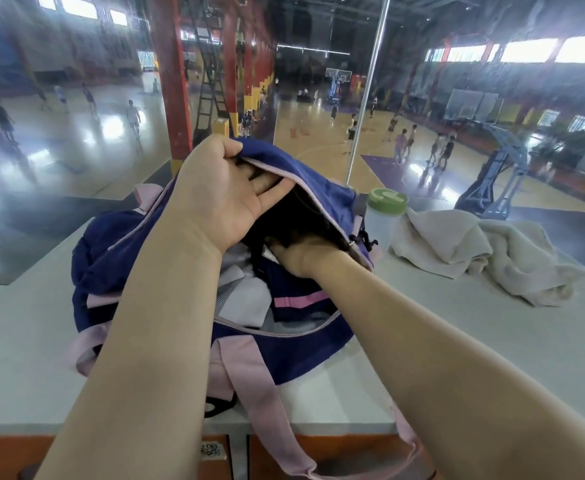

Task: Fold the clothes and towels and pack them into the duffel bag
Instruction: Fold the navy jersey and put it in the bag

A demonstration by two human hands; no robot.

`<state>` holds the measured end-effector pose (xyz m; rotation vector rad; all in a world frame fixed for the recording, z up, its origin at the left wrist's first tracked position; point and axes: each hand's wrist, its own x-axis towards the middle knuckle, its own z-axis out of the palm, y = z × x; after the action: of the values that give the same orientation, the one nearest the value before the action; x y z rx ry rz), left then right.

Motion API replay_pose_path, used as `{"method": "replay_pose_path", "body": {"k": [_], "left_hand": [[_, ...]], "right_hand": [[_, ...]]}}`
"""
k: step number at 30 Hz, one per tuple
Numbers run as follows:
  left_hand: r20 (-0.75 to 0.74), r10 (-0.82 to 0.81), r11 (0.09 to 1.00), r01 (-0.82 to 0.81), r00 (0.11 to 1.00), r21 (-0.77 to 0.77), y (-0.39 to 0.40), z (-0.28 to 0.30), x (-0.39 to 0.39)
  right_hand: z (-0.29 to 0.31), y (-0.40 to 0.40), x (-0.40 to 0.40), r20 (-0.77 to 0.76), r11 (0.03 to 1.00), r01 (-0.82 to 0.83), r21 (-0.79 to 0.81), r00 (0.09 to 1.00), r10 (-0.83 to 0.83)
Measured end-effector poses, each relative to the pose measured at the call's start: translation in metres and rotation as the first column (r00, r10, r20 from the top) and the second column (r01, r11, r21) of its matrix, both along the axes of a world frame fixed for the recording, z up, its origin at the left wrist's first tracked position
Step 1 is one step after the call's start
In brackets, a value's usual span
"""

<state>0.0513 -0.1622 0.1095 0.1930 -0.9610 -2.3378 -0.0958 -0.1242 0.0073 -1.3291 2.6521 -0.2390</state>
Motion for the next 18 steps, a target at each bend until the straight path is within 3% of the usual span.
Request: {"method": "replay_pose_path", "body": {"k": [6, 9, 12, 15, 18], "left_hand": [[0.065, 0.056, 0.998, -0.056, 0.996, -0.003, 0.008, -0.004, -0.004], [0.332, 0.158, 0.955, -0.059, 0.930, -0.292, 0.016, -0.008, -0.008], [0.614, 0.327, 0.740, 0.209, 0.718, -0.640, 0.032, -0.012, -0.013], [0.763, 0.345, 0.558, 0.535, 0.546, -0.635, 0.052, -0.014, -0.019], [0.787, 0.313, 0.416, 0.669, 0.531, -0.616, 0.076, -0.014, -0.033]], "right_hand": [[0.009, 0.013, 0.006, 0.003, 0.996, -0.076, 0.055, 0.997, 0.076], [0.018, 0.039, 0.026, -0.072, 0.983, -0.151, 0.105, 0.985, 0.159], [0.023, 0.079, 0.042, -0.185, 0.964, -0.245, 0.106, 0.948, 0.261], [0.027, 0.119, 0.040, -0.174, 0.931, -0.363, -0.034, 0.919, 0.352], [0.029, 0.165, 0.025, -0.135, 0.897, -0.401, -0.184, 0.915, 0.381]]}}
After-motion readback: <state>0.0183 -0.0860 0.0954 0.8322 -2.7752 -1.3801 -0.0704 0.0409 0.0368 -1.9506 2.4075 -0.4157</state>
